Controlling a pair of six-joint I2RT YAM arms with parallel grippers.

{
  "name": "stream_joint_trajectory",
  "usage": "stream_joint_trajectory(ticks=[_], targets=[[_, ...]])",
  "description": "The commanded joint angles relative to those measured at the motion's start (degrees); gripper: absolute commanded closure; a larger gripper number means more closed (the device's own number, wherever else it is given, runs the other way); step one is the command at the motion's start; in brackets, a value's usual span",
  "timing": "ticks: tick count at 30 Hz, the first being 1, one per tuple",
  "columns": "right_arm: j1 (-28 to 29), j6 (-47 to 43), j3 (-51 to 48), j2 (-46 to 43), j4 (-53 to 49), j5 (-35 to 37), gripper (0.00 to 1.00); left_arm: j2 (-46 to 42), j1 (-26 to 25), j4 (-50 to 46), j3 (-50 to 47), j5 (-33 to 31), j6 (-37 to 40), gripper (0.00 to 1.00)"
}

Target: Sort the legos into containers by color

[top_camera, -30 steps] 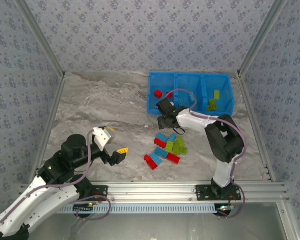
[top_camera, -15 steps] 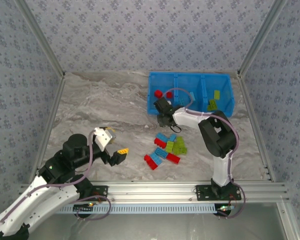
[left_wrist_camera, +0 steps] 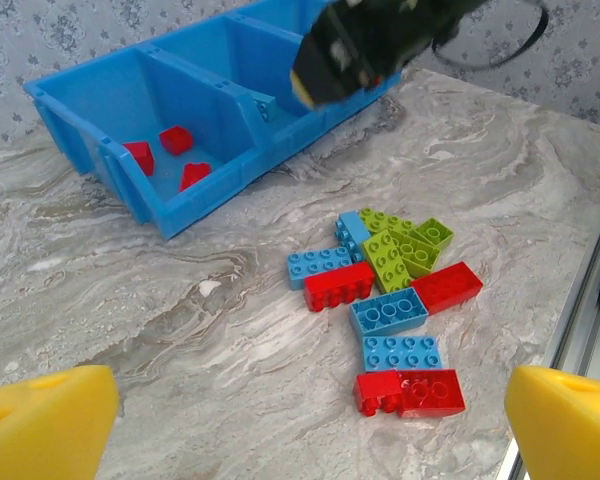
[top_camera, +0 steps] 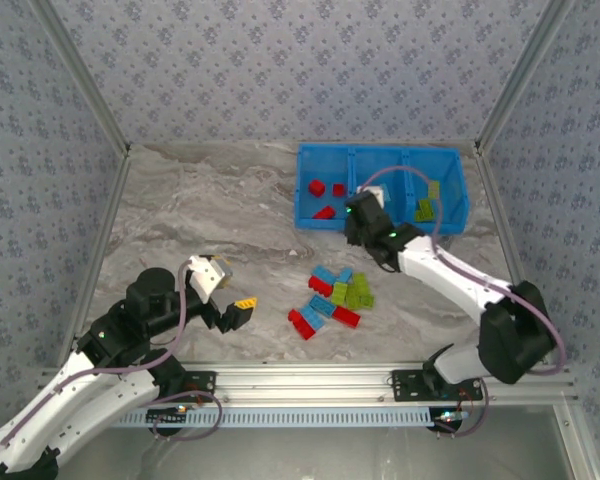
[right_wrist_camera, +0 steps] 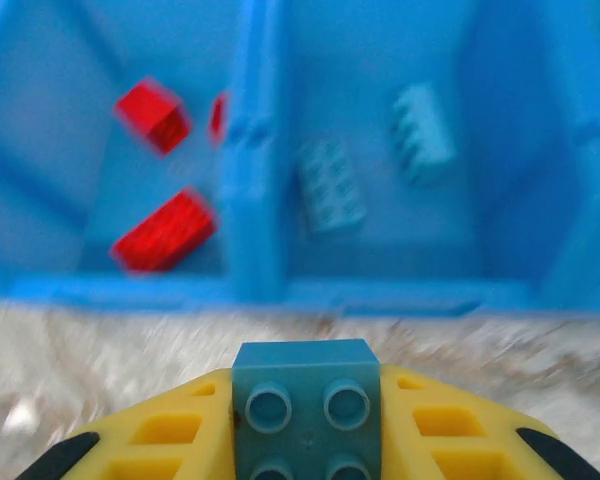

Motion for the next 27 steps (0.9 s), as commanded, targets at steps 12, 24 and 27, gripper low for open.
stream_joint_trajectory(ticks=[12, 24, 27], targets=[[-12.8, -2.0, 25.0, 28.9, -5.0, -6.5, 0.53, -0.2, 0.4, -0.4, 0.8, -0.8, 0.8, 0.01], [-10.8, 0.9, 15.7, 11.7, -6.0, -10.0, 0.49, 1.9, 0.5, -0.8, 1.4, -4.1, -1.4, 0.01], [-7.8, 1.7, 10.0, 2.0, -7.2, -13.4, 0.45, 5.0, 0.6, -0.5, 3.0, -10.5, -11.3, 0.01]])
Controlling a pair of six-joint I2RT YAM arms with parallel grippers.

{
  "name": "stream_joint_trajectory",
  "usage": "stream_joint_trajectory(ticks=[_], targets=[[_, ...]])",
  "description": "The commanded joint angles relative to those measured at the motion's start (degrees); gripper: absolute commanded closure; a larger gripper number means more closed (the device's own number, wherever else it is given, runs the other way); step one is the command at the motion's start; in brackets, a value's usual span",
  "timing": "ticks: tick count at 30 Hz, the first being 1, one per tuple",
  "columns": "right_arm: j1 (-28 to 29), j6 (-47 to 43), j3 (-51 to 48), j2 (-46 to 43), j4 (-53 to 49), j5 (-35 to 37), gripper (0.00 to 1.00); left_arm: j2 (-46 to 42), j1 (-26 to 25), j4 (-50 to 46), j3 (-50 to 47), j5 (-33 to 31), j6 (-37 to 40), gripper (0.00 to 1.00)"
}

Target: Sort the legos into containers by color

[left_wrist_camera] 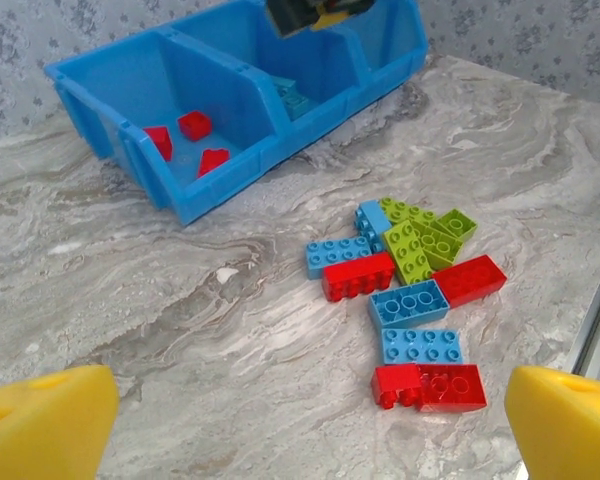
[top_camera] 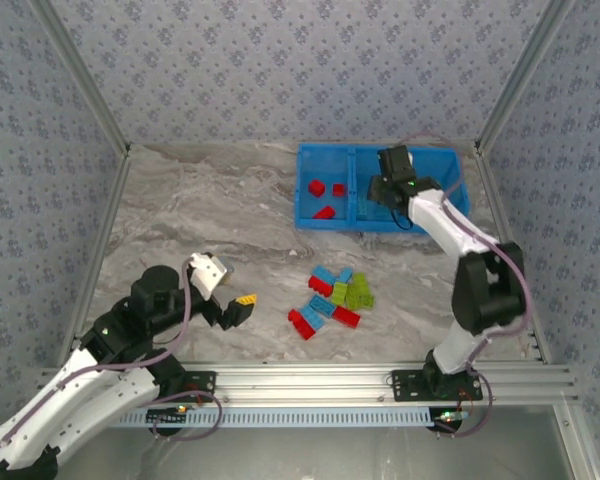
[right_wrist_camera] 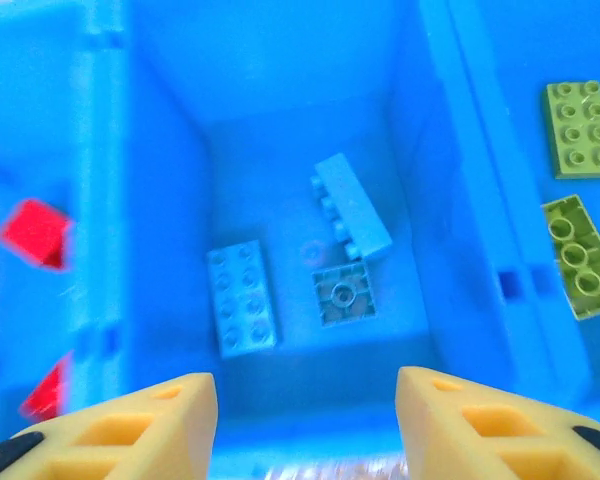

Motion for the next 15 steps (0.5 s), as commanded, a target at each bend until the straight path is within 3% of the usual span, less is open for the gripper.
stream_joint_trajectory(ticks=[1, 4, 9, 12, 15], targets=[[3.8, 1.6, -4.1, -10.5, -3.4, -4.9, 0.43, 4.0, 0.5, -0.3, 3.4, -7.0, -11.4, 0.01], [9.1, 1.5, -8.7, -18.3, -8.8, -7.0, 0.34, 10.9, 0.4, -1.0, 5.4, -8.4, -20.7, 0.01], [16.0, 2.8, -12.2, -24.0, -18.4, -12.1, 0.22, 24.2, -0.6, 4.7, 6.2, -8.0, -37.9, 0.03], [17.5, 5.5, -15.7, -25.6, -16.4, -20.4, 0.19, 33.6, -3.9, 10.0, 7.1, -8.9, -46.9, 0.04], [18.3, 8.3, -17.6, -26.7, -15.5, -20.1, 0.12, 43.5, -7.9, 12.7, 10.6, -10.6, -52.0, 0.05]])
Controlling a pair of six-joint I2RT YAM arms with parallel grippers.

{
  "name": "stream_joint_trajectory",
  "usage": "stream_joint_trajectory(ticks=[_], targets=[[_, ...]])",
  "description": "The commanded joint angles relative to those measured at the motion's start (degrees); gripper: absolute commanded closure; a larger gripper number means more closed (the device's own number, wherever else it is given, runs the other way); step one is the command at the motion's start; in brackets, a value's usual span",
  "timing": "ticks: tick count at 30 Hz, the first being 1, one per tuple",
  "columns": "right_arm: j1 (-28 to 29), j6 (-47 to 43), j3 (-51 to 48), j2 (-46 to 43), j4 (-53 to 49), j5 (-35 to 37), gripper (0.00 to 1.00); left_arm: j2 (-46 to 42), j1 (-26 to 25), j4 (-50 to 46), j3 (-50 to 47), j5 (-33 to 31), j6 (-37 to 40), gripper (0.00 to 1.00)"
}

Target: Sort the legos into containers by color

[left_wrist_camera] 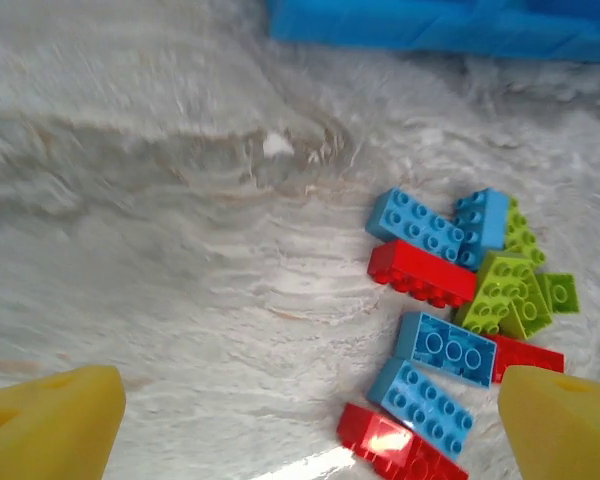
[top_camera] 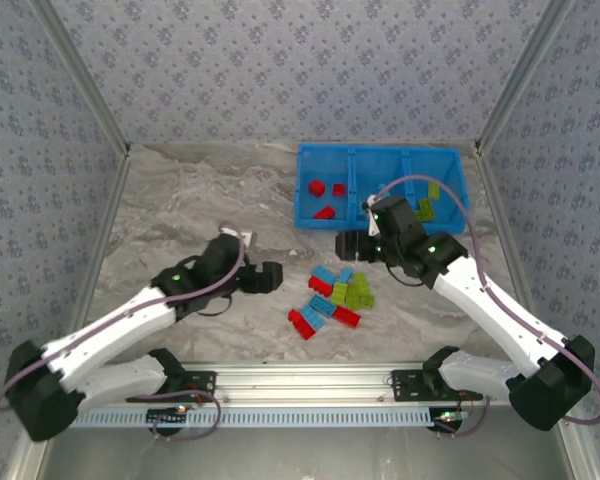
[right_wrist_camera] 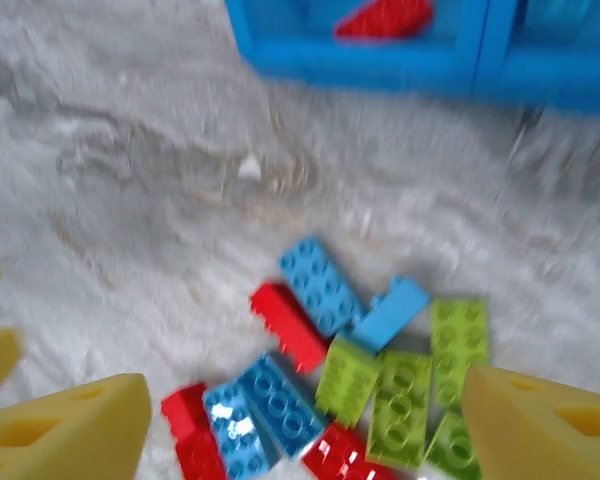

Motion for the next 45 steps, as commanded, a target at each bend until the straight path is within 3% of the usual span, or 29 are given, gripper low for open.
stream_joint_trajectory(ticks=[1, 5, 10, 20, 26, 33, 36, 40, 45], targets=[[0.5, 3.9, -1.6, -2.2, -2.2, -2.2, 0.09, 8.2, -3.6, 5.8, 5.6, -1.9, -11.0, 0.04], [-0.4, 5.1, -2.4, -4.2, -4.1, 3.3, 0.04, 17.6, -6.7, 7.5, 10.3, -1.4, -10.1, 0.08], [-1.8, 5.7, -4.1, -7.6, -4.5, 4.5, 0.03, 25.4, -7.5, 6.0, 14.0, -0.2, -4.9, 0.07], [-2.2, 6.3, -5.7, -8.8, -4.9, 4.9, 0.03, 33.0, -7.4, 6.4, 17.0, 1.5, -2.2, 0.06], [-2.2, 6.3, -5.5, -9.4, -5.5, 5.9, 0.03, 33.9, -5.8, 6.8, 13.5, 1.8, -4.1, 0.14], [-2.3, 6.3, -5.3, -9.3, -5.5, 6.2, 0.02, 27.9, -3.8, 5.7, 7.6, -1.5, -4.6, 0.19], [-2.2, 6.2, -5.2, -9.1, -5.3, 6.2, 0.02, 24.6, -3.8, 4.5, 6.7, -3.6, -3.4, 0.18], [-2.3, 6.1, -5.0, -8.8, -5.2, 6.2, 0.02, 22.4, -5.2, 8.5, 6.9, -0.4, 0.9, 0.11], [-2.4, 6.1, -4.8, -8.8, -5.6, 6.3, 0.02, 27.8, -6.6, 6.8, 11.7, -1.6, 0.2, 0.04]])
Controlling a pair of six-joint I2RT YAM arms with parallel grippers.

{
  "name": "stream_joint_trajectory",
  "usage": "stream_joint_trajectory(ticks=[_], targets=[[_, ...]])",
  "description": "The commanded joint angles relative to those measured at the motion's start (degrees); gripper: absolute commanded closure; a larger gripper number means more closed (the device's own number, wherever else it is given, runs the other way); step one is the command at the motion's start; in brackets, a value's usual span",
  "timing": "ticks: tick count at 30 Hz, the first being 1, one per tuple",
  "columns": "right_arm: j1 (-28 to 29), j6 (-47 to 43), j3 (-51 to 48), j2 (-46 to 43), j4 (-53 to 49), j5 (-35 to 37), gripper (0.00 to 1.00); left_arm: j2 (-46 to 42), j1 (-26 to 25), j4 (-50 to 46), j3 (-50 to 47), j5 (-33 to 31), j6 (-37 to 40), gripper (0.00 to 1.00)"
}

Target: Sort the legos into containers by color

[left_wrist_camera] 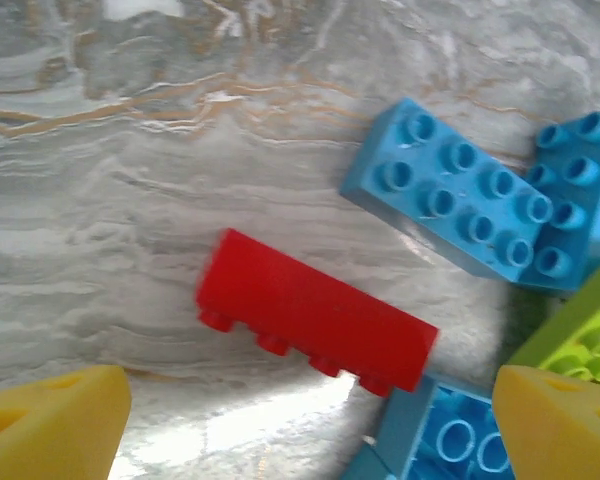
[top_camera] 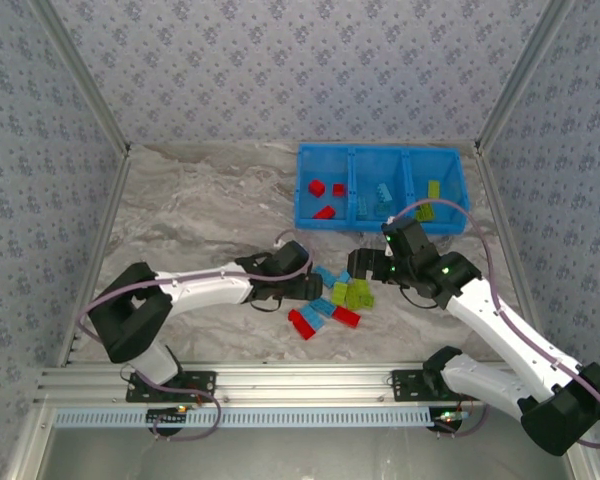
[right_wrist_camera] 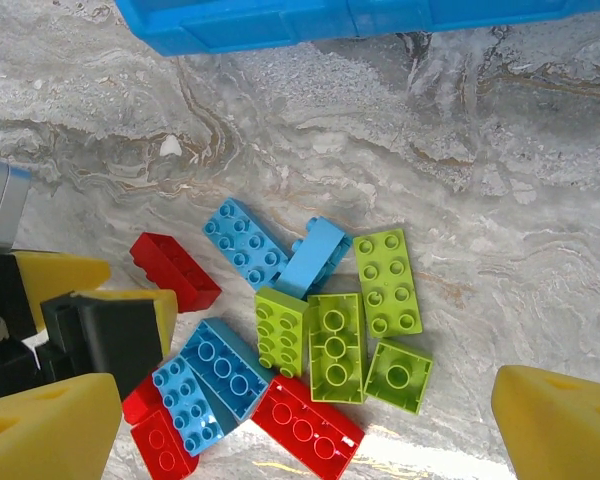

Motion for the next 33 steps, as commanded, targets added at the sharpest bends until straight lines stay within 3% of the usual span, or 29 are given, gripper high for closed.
stream_joint_trajectory(ticks=[1, 9, 25, 29, 33], targets=[[-0.3, 0.7, 0.6, -0.3, -1.7, 1.1, 0.02, 4.0, -0.6, -1.4, 4.2, -0.8, 1.3, 0.03], [-0.4, 0.5, 0.2, -1.8, -2.5, 1.9, 0.02, 9.2, -0.9, -3.3, 6.4, -6.7, 6.0, 0.01], [-0.4, 0.4, 0.0, -1.3, -1.5, -1.2, 0.02, 10.9, -0.8, -2.5, 7.0, -7.3, 10.0, 0.35], [-0.1, 0.5, -0.1, -1.2, 0.0, -3.0, 0.02, 7.9, -0.9, -3.3, 6.8, -6.6, 10.2, 0.44], [0.9, -0.8, 0.2, -1.1, 1.6, -6.0, 0.02, 1.5, -1.1, -4.4, 7.3, -7.2, 10.8, 0.45]])
